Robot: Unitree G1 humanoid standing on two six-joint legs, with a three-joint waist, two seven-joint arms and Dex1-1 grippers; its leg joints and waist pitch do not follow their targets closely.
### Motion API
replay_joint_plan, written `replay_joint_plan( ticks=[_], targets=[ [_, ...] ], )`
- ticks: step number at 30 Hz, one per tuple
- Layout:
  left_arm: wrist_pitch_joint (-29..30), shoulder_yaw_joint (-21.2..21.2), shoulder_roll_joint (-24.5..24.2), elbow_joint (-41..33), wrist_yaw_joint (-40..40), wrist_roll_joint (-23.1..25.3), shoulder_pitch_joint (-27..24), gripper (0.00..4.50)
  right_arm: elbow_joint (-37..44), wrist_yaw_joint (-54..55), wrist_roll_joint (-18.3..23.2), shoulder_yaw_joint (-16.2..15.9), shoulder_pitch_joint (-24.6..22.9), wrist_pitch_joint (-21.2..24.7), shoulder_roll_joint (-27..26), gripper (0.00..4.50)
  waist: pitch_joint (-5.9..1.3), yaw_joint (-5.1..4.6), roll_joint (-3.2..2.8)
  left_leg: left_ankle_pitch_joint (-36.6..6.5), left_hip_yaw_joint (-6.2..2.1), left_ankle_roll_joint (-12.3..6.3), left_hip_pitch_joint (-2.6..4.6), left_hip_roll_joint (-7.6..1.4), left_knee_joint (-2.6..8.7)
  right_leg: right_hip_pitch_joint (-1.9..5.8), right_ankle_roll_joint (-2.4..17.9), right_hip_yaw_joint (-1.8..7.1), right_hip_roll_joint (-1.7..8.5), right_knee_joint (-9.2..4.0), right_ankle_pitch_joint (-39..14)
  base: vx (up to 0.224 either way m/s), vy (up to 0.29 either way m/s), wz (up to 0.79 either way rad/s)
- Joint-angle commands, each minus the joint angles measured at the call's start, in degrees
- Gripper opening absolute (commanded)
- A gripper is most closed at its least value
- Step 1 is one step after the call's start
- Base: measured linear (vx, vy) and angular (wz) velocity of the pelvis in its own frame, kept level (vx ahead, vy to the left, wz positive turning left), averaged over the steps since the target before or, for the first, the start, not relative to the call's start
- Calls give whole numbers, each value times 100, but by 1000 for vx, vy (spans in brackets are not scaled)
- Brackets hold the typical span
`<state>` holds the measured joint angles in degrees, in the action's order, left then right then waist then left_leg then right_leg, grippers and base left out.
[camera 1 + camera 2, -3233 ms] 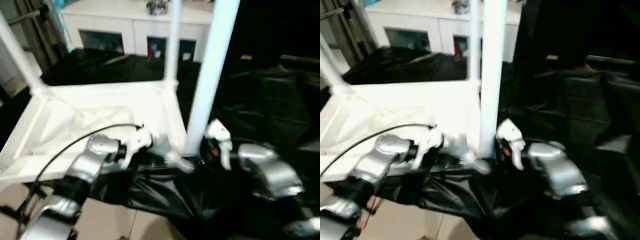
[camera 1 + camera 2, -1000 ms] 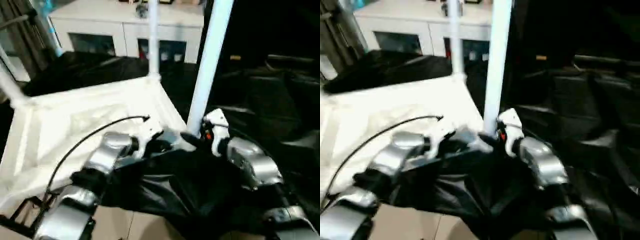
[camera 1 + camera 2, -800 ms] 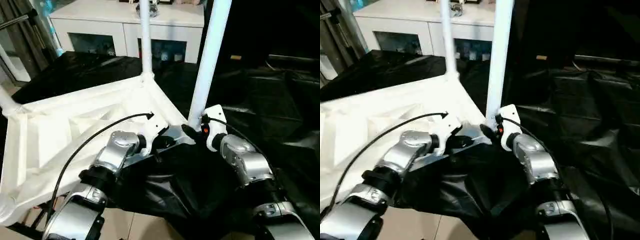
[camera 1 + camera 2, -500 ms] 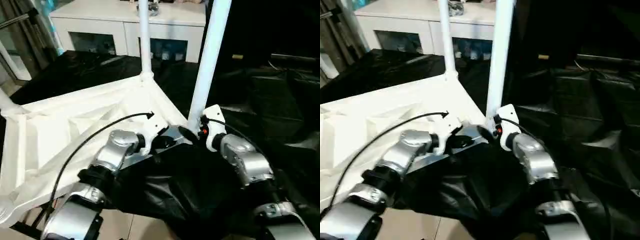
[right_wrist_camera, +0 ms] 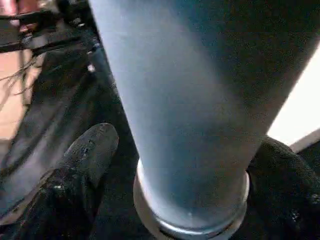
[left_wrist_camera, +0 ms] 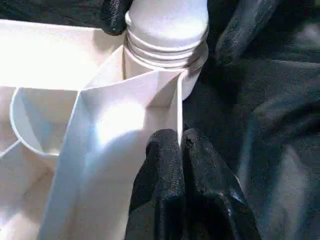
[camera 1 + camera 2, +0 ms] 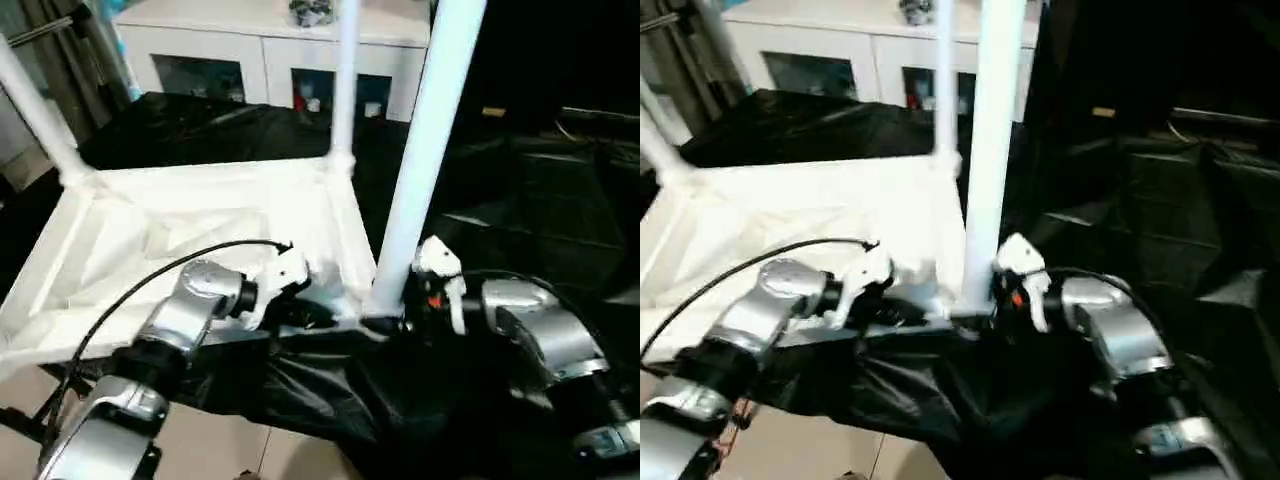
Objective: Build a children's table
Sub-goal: Rotate leg to tighten
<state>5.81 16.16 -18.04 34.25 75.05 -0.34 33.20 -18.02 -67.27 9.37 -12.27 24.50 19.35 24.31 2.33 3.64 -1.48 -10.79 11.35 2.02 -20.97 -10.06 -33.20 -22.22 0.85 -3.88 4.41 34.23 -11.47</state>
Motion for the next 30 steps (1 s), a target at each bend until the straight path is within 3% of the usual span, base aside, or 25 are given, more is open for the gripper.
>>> replay_joint_plan(
  ticks=[1, 10, 15, 18, 20, 22, 25, 30],
  targets=[
    [-37, 134, 69, -238, 203, -130, -3, 0, 183, -213, 84, -273, -52, 100, -82, 367, -320, 11, 53, -843, -139, -450, 66, -381, 335, 261, 1514, 290, 454, -341, -541, 0, 0, 0],
    [39, 169, 73, -324, 227, -159, -67, 0, 360, -230, 179, -333, -122, 290, -146, 292, -330, 16, 54, -729, -139, -460, 62, -373, 323, 267, 1507, 286, 445, -322, -418, 0, 0, 0],
    [87, 105, 145, -289, 60, -135, -73, 0, 401, -142, 183, -307, -233, 343, -220, 263, -320, 12, 47, -860, -141, -390, 69, -373, 331, 259, 1464, 290, 451, -350, -652, 0, 0, 0],
    [145, -51, 360, -82, -585, -25, 29, 0, -1, 630, -53, -144, -179, 178, -566, 261, -302, -11, 49, -991, -152, -285, 73, -364, 345, 245, 1439, 290, 453, -374, -858, 0, 0, 0],
    [250, -157, 628, 147, -1297, 117, 164, 0, -587, 1677, -352, 37, -24, 53, -992, 261, -256, -71, 49, -1402, -171, -89, 99, -342, 373, 205, 1306, 293, 468, -461, -1622, 0, 0, 0],
    [283, -180, 691, 205, -1464, 149, 200, 0, -684, 1856, -381, 74, 9, 91, -1076, 261, -228, -129, 57, -1735, -204, 60, 118, -325, 397, 203, 1086, 282, 465, -520, -2317, 0, 0, 0],
    [497, -280, 1126, 480, -2329, 261, 420, 0, -1135, 2887, -593, 175, 204, 354, -1582, 261, -222, -222, 50, -1985, -235, 166, 149, -334, 422, 163, 1005, 294, 450, -532, -2472, 0, 0, 0],
    [533, -314, 1514, 650, -2854, 312, 573, 0, -1510, 3640, -621, 381, 455, 435, -2109, 261, -235, -227, 50, -1987, -227, 87, 161, -309, 417, 153, 909, 307, 458, -581, -2503, 0, 0, 0]
  ],
)
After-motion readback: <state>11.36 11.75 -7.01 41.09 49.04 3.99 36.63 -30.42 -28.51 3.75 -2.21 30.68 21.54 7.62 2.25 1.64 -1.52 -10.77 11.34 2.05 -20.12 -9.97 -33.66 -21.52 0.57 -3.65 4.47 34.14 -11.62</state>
